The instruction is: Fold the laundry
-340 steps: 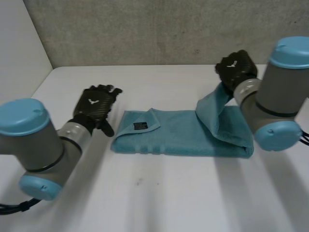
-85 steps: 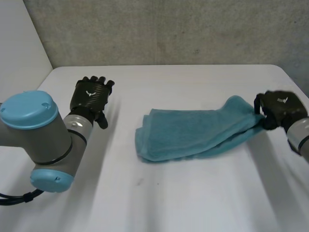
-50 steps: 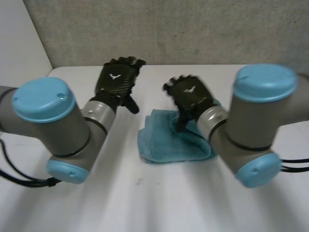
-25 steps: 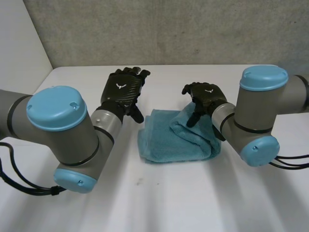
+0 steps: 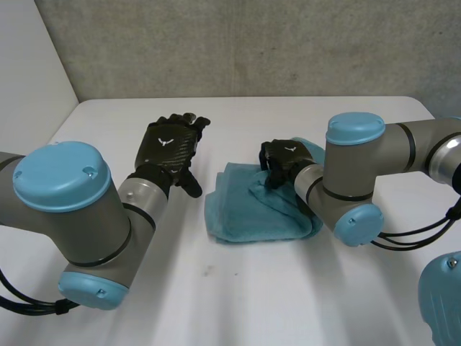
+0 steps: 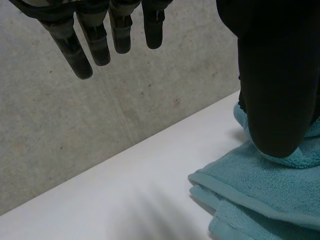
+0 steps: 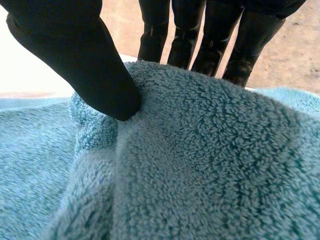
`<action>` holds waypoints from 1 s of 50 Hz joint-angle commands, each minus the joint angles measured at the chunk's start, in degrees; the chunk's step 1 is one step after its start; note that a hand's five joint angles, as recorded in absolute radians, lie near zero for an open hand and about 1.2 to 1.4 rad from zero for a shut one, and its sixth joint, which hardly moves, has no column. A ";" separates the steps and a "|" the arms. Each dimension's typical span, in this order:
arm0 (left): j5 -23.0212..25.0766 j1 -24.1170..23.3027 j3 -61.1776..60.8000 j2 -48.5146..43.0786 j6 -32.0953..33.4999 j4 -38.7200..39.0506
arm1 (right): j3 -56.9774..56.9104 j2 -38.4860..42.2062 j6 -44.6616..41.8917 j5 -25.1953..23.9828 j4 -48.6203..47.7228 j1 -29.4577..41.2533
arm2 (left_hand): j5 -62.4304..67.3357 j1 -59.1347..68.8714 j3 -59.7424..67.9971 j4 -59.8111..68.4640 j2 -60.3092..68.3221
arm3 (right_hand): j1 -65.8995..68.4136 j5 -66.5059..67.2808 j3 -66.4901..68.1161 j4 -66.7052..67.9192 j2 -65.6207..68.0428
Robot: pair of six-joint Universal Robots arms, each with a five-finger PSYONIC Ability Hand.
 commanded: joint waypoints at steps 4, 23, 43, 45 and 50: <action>0.00 3.01 -1.74 2.62 0.04 0.04 | 3.22 -5.45 -4.91 -2.41 -0.10 8.29 | -2.69 -1.46 -2.42 -1.82 -1.65 | 25.76 16.44 14.22 12.91 13.05; 0.43 4.16 -0.95 1.32 0.04 0.91 | 8.76 -8.52 -9.32 -0.42 -0.45 10.85 | -2.69 -1.46 -2.42 -1.82 -1.65 | -27.47 -36.79 -39.00 -40.31 -40.18; 3.42 -1.47 16.36 -14.51 -7.43 -6.12 | 16.06 -17.50 3.69 -0.75 -1.15 -1.72 | -1.80 -0.57 -1.53 -0.93 -0.76 | -44.24 -53.56 -55.78 -57.09 -56.95; 3.25 -1.47 17.33 -17.22 -7.52 -8.57 | 15.27 -13.74 3.78 -2.77 -0.71 -2.77 | -1.97 -0.74 -1.70 -1.10 -0.93 | -44.24 -53.56 -55.78 -57.09 -56.95; 2.90 -1.38 16.90 -18.90 -7.61 -10.59 | 13.17 -9.77 3.26 -3.13 1.04 -3.30 | -1.97 -0.74 -1.70 -1.10 -0.93 | -44.24 -53.56 -55.78 -57.09 -56.95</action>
